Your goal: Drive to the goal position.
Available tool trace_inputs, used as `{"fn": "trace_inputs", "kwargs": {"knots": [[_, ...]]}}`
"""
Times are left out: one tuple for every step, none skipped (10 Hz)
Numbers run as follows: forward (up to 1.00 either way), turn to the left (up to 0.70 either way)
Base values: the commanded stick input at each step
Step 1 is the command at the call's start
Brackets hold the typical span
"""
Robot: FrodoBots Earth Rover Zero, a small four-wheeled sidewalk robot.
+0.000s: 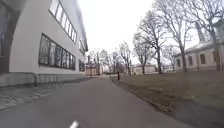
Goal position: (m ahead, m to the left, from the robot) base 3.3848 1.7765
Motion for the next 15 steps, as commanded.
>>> {"fn": "trace_inputs", "kwargs": {"knots": [[1.0, 0.0], [1.0, 0.0], [1.0, 0.0], [1.0, 0.0], [1.0, 0.0], [1.0, 0.0], [1.0, 0.0], [1.0, 0.0], [1.0, 0.0], [1.0, 0.0], [1.0, 0.0], [1.0, 0.0], [1.0, 0.0], [1.0, 0.0], [1.0, 0.0]]}}
